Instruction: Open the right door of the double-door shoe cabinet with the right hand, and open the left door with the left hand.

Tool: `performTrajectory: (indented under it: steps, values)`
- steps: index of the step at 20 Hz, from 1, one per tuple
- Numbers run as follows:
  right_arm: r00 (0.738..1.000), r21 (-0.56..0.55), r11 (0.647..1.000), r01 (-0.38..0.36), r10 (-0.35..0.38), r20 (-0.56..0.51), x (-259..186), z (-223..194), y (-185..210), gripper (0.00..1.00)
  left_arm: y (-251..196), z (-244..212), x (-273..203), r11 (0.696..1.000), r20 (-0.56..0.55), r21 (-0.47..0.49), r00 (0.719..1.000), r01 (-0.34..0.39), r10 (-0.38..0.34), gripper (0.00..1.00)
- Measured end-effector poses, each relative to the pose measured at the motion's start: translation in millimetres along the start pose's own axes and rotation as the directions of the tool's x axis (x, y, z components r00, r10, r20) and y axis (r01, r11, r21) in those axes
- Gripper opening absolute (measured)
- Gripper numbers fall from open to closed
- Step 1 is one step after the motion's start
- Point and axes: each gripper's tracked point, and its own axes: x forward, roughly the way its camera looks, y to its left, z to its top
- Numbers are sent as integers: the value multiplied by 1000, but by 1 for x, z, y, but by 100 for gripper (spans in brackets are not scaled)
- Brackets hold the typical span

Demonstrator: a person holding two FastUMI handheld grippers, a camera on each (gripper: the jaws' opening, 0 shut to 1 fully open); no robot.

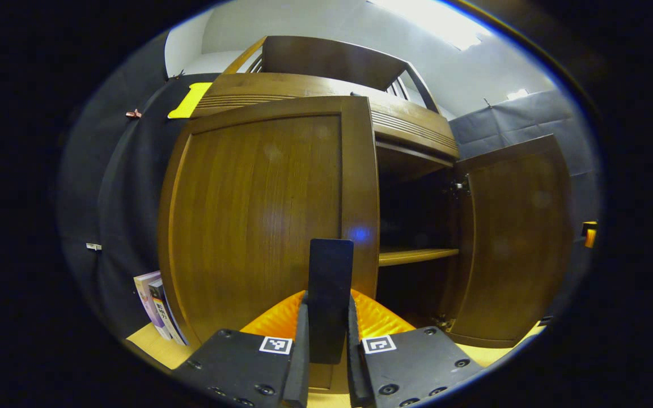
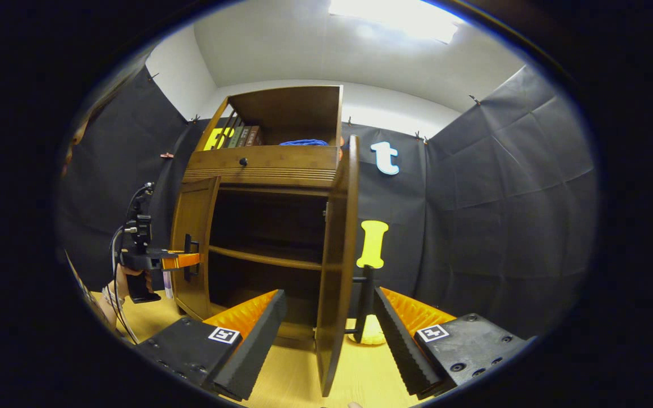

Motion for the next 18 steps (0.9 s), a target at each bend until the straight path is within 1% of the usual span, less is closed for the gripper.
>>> performTrajectory:
  steps: [1, 2, 3, 5, 6, 7, 9, 13, 14, 18]
  values:
    - [1000, 1, 1000, -14, 14, -2, 0, 0, 9, 97, 2, 1, -11, 1000, -4, -5, 1000, 13, -13, 31]
    - [999, 4, 999, -34, 34, -4, 0, 0, 21, 99, 5, 2, -22, 1000, -8, -7, 1000, 25, -25, 31]
    - [998, 6, 998, -55, 55, -6, 1, 0, 32, 97, 9, 2, -32, 999, -12, -8, 999, 36, -36, 31]
    - [996, 15, 996, -85, 85, -5, 4, 0, 51, 97, 17, 4, -53, 999, -22, -1, 999, 49, -49, 30]
    - [995, 21, 995, -98, 98, -4, 7, 0, 62, 96, 23, 4, -63, 999, -27, 4, 998, 53, -53, 31]
    - [994, 26, 994, -110, 110, -4, 6, -4, 71, 97, 29, 5, -73, 998, -27, 10, 998, 55, -55, 31]
    - [991, 40, 990, -133, 134, -6, 9, -10, 90, 97, 41, 7, -91, 999, -33, 16, 998, 51, -51, 31]
    - [979, 69, 977, -200, 202, -27, 20, -20, 130, 97, 65, 15, -120, 999, -28, 47, 999, 19, -17, 31]
    - [977, 67, 976, -209, 211, -33, 23, -22, 136, 98, 72, 17, -126, 998, -23, 62, 1000, 3, -2, 29]
    - [967, 51, 967, -248, 251, -46, 33, -26, 162, 97, 94, 19, -144, 993, -14, 105, 998, -56, 58, 27]
